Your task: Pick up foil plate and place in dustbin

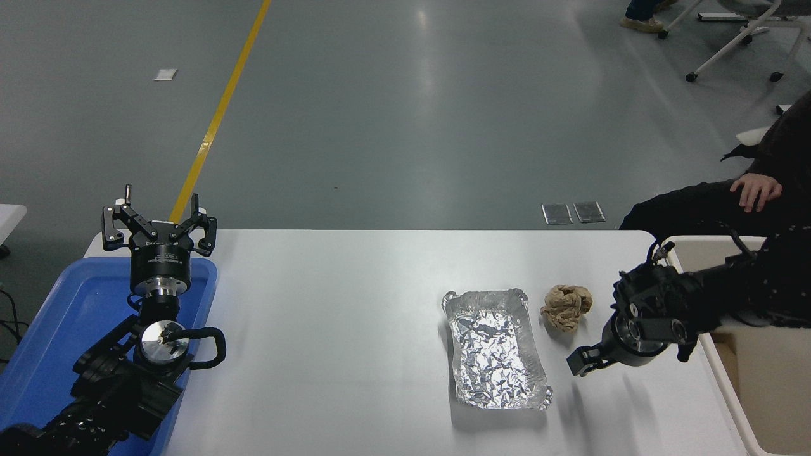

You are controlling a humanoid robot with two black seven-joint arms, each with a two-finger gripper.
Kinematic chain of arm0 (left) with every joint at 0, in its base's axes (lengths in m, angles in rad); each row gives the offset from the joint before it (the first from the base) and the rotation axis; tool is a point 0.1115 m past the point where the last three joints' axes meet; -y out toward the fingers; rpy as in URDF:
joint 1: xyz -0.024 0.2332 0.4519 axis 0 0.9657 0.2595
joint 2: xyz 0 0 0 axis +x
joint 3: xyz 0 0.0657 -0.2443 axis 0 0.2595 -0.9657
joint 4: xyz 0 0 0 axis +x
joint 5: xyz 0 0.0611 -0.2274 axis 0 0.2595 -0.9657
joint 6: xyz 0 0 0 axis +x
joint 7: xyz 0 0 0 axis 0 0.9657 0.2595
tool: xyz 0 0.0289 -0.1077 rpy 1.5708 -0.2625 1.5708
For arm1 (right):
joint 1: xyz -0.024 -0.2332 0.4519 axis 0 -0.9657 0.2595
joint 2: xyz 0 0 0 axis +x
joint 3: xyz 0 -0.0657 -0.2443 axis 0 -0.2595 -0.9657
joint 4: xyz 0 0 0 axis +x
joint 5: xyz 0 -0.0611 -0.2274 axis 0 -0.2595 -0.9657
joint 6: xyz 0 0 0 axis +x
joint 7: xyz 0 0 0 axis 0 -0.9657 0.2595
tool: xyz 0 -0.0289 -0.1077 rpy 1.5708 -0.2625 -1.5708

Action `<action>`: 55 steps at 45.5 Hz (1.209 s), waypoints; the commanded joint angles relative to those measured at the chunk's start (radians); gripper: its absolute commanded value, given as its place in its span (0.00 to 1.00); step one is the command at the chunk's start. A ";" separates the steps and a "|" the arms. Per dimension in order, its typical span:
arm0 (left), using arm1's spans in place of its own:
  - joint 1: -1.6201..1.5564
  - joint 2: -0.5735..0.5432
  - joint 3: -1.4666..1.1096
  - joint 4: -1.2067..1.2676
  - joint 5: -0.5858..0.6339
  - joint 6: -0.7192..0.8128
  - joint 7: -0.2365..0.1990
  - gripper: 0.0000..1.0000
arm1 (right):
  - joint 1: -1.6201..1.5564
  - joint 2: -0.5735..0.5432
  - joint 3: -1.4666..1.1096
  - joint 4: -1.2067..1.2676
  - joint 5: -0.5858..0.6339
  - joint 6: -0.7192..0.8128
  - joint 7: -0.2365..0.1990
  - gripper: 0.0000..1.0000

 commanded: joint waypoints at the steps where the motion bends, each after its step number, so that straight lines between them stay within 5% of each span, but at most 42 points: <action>1: 0.000 0.000 0.000 0.000 0.000 0.000 0.000 0.99 | -0.035 0.004 0.002 -0.025 -0.011 -0.008 0.000 1.00; 28: 0.000 0.002 0.008 0.000 -0.002 0.000 -0.005 0.99 | 0.071 -0.021 0.002 0.043 -0.001 0.000 -0.001 1.00; 38: 0.000 0.002 0.008 0.000 -0.002 0.000 -0.005 0.99 | 0.342 -0.176 -0.001 0.282 0.005 0.040 0.000 1.00; 55: 0.000 0.002 0.008 0.000 -0.002 0.000 -0.005 0.99 | 0.893 -0.481 -0.021 0.578 0.005 0.357 -0.001 1.00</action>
